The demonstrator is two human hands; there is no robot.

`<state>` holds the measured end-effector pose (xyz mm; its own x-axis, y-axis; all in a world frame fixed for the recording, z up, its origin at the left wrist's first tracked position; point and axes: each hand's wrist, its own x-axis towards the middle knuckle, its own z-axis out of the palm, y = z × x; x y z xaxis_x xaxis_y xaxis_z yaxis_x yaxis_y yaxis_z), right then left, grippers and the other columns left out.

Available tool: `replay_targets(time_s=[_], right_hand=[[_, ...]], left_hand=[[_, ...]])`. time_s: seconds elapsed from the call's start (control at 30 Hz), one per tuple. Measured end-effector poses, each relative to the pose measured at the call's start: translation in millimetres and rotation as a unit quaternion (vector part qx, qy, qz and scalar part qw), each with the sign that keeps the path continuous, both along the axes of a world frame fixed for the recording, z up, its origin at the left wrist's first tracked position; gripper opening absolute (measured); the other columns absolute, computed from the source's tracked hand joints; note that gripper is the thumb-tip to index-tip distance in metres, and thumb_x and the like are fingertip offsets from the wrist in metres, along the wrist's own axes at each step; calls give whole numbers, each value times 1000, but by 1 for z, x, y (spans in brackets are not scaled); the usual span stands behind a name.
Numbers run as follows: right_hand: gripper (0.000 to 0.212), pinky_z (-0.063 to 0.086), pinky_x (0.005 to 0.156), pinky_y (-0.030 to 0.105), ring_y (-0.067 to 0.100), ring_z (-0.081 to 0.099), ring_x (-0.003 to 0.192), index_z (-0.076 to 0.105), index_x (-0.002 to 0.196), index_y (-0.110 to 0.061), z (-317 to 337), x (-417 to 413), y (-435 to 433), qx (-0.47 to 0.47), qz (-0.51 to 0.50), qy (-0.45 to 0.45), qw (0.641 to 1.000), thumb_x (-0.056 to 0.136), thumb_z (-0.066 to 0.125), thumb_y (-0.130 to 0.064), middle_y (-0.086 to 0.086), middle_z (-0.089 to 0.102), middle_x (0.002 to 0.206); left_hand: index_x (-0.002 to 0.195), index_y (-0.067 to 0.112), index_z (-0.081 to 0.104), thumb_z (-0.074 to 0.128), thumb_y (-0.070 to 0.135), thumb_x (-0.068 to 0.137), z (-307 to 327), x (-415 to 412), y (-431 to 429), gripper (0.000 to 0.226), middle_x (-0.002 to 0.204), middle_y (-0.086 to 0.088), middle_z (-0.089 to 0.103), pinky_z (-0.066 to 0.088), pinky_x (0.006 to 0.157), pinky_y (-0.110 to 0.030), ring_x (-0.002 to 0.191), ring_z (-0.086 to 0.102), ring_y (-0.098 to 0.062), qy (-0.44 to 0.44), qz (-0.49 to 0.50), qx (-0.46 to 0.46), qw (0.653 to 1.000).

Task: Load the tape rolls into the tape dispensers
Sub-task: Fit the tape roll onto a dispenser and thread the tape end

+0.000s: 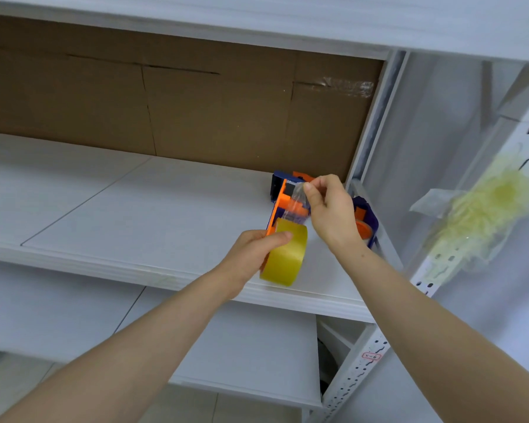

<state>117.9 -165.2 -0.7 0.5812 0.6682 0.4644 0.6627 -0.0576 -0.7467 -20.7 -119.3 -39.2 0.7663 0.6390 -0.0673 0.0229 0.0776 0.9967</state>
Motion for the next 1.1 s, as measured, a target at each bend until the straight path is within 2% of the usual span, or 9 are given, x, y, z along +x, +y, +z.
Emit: replay_targets(time_s=[0.1,0.17,0.3,0.37,0.43,0.57,0.73,0.93,1.1], right_hand=[[12,40,59,17,1,50,64,48,94,-11,4,-4,0,-2,6,-13,1000,98,45,-22,-12,51,71],[13,39,57,12,0,51,63,50,95,-11,7,-5,-2,-7,4,-14,1000,97,46,-23,-13,51,70],[13,43,65,22,8,55,75,52,96,-14,12,-5,-5,-43,-5,-30,999,97,48,-26,-5,58,82],[14,38,76,23,12,51,94,56,95,-14,14,-4,-7,-50,-43,-96,993,95,50,-26,0,56,105],[14,35,80,21,14,46,107,59,95,-13,16,-6,-10,-39,-72,-165,983,94,52,-25,1,52,113],[8,50,65,30,15,61,79,50,93,-16,23,-13,-17,-26,-13,-98,995,95,50,-23,-2,59,84],[14,59,62,33,12,65,58,57,79,-13,43,-4,-21,-64,88,110,988,82,70,-8,8,65,73],[31,54,57,31,18,59,60,52,66,-26,40,-9,-18,-30,102,-57,993,78,75,-9,1,59,66],[26,56,61,31,22,64,66,56,68,-20,50,2,-13,-40,150,-61,986,75,76,-5,11,66,74]], left_hand=[[89,15,67,65,26,85,1,3,-2,12,78,-5,70,54,56,-18,59,68,-8,5,4,-14,1000],[90,15,67,71,26,80,2,2,-4,16,75,-2,68,49,49,-13,52,64,-3,8,4,-1,1000],[102,3,65,75,15,75,4,-3,-3,32,78,-8,66,54,64,-21,62,65,-12,28,-31,40,998],[100,1,64,77,10,73,5,-5,-4,31,78,-10,66,54,71,-30,65,65,-17,27,-37,52,998],[95,3,65,76,8,74,6,-5,-4,25,76,-9,68,55,71,-31,65,66,-19,16,-28,56,998],[87,6,67,74,10,76,11,-7,-7,13,80,-13,73,57,66,-23,70,70,-21,2,-35,75,997],[77,8,64,75,10,76,11,-10,-8,11,64,-9,68,56,58,-26,56,64,-20,1,-16,81,997],[80,10,64,75,18,77,16,-10,-5,13,66,-8,68,55,57,-26,55,64,-18,2,-3,91,996],[78,8,63,75,14,77,18,-12,-4,14,63,-8,66,54,54,-26,53,62,-18,3,-28,83,996]])
